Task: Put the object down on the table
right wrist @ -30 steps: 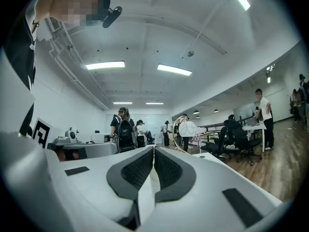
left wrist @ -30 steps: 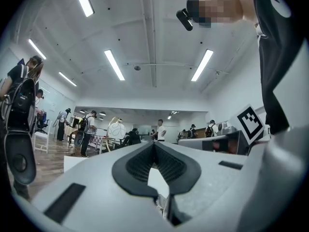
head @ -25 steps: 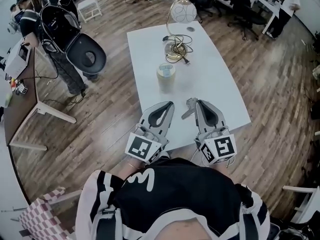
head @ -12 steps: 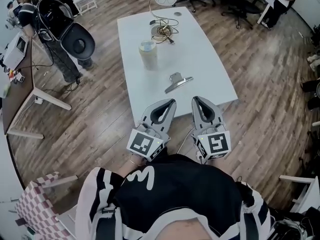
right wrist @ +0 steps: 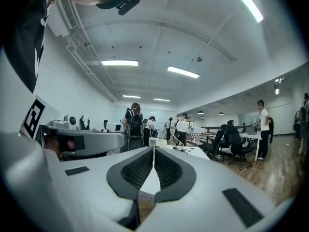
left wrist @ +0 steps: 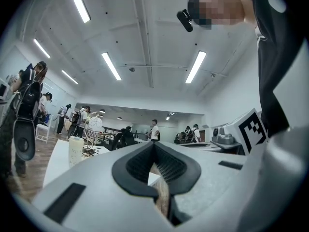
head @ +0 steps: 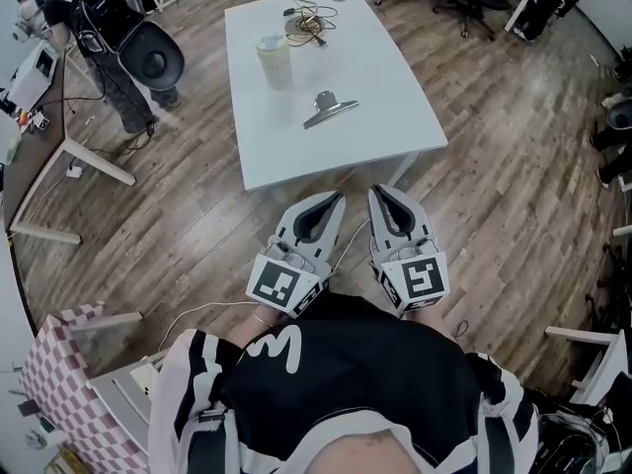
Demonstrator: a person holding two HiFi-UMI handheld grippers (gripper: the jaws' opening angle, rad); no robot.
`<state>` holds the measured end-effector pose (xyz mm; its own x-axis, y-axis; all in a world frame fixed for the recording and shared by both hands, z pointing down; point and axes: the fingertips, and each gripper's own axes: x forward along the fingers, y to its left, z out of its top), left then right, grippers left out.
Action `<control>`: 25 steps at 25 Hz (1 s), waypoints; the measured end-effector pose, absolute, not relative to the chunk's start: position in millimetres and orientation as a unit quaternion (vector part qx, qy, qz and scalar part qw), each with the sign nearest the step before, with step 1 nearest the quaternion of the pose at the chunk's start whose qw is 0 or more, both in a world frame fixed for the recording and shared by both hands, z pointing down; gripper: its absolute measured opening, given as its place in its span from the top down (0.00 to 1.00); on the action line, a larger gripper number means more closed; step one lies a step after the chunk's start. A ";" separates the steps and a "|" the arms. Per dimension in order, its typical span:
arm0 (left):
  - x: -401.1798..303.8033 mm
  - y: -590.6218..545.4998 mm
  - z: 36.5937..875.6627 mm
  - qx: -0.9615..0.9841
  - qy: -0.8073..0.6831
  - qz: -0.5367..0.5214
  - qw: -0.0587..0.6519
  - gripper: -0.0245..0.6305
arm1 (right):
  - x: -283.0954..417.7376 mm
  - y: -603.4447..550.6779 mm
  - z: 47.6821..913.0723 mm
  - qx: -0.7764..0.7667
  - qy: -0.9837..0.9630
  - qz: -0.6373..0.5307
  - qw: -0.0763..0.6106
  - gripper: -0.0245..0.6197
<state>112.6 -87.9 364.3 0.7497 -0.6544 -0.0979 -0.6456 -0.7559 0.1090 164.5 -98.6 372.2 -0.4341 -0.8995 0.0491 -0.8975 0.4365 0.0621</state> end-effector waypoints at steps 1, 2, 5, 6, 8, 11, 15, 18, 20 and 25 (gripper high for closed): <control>114.4 -79.9 362.7 0.934 -0.350 -0.066 0.033 0.96 | 166.8 -91.5 371.7 0.530 -0.847 -0.014 0.037 0.93; 115.9 -72.8 361.0 0.933 -0.353 -0.067 0.032 0.96 | 168.9 -85.5 371.1 0.529 -0.848 -0.014 0.037 0.93; 117.9 -55.5 357.6 0.929 -0.363 -0.066 0.027 0.96 | 171.8 -71.8 370.8 0.523 -0.852 -0.012 0.034 0.93; 117.6 -50.6 356.8 0.928 -0.366 -0.064 0.026 0.96 | 171.5 -67.7 371.2 0.521 -0.853 -0.011 0.033 0.93; 115.5 -43.7 354.3 0.926 -0.372 -0.063 0.022 0.96 | 169.4 -60.4 371.6 0.516 -0.856 -0.011 0.032 0.93; 112.5 -38.7 348.6 0.922 -0.380 -0.067 0.017 0.96 | 164.4 -52.2 368.9 0.507 -0.861 -0.023 0.037 0.93; 117.3 -32.0 347.4 0.923 -0.380 -0.065 0.014 0.96 | 160.5 -45.1 369.2 0.497 -0.866 -0.033 0.045 0.93; 121.5 -25.5 351.0 0.924 -0.377 -0.060 0.017 0.96 | 158.8 -38.8 374.9 0.492 -0.869 -0.019 0.043 0.93; 121.5 -22.0 355.2 0.924 -0.377 -0.055 0.018 0.96 | 156.3 -36.0 378.5 0.488 -0.872 -0.014 0.041 0.93; 108.3 -15.4 363.5 0.919 -0.391 -0.049 0.024 0.96 | 146.9 -33.2 383.6 0.477 -0.878 0.004 0.030 0.93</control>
<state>108.3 -15.4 363.5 0.6899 -0.7204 -0.0711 -0.7158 -0.6935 0.0817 146.9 -33.2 383.6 -0.5423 -0.8382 0.0570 -0.8387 0.5441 0.0215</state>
